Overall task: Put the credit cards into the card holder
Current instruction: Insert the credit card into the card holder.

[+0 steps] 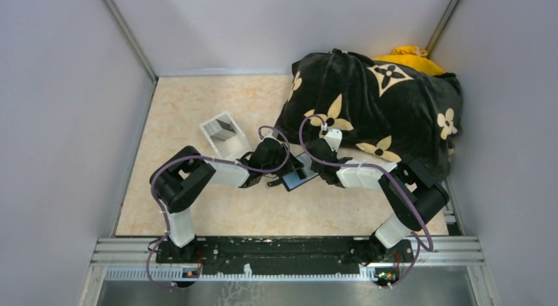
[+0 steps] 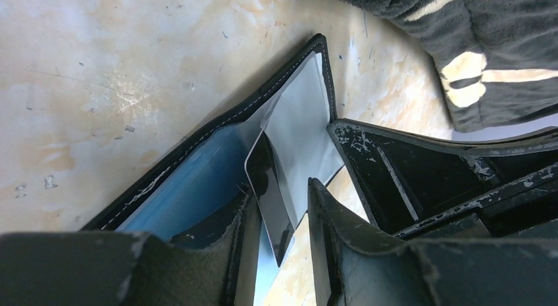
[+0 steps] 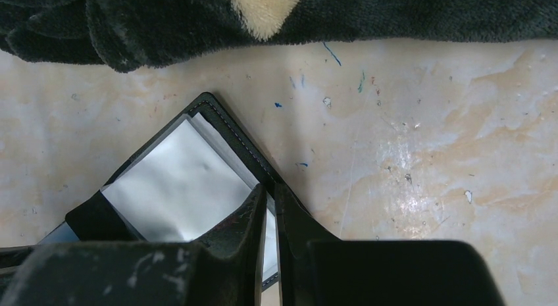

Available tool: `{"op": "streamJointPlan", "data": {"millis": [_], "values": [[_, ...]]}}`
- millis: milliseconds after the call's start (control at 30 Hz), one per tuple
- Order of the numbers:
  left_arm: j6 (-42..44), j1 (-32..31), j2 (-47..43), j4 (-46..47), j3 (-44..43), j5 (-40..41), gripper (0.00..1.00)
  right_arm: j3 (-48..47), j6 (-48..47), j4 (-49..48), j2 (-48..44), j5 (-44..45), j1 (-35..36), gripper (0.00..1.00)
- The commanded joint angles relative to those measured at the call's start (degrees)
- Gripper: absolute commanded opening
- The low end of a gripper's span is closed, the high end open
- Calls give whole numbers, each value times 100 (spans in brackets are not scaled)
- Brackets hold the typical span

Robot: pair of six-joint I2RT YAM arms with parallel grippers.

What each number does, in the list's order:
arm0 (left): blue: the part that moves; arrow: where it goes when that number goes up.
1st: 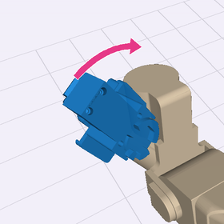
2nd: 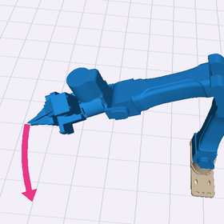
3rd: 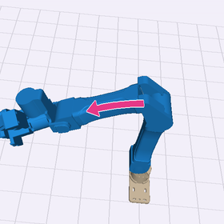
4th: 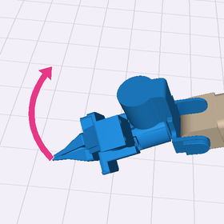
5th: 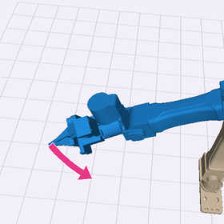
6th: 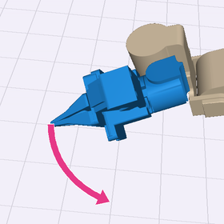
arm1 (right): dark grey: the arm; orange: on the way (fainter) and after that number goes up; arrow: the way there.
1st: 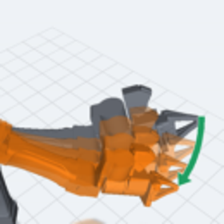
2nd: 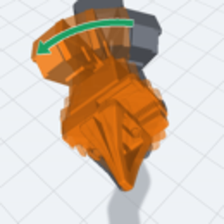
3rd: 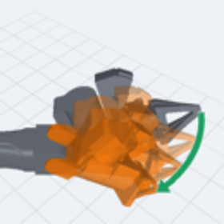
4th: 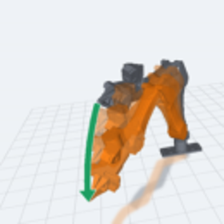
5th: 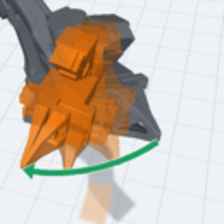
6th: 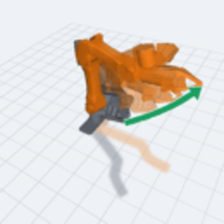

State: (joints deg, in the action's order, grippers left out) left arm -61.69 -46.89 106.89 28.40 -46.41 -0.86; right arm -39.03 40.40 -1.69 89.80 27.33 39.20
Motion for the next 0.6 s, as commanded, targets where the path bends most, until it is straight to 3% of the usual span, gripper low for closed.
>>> {"op": "streamJointPlan", "data": {"millis": [0,567], "values": [[493,-30,-71,-1545,-139,211,39,255,-19,778,317,-701,31,10],[681,-30,-331,-2481,-371,350,40,325,-21,665,301,-768,27,10]]}}
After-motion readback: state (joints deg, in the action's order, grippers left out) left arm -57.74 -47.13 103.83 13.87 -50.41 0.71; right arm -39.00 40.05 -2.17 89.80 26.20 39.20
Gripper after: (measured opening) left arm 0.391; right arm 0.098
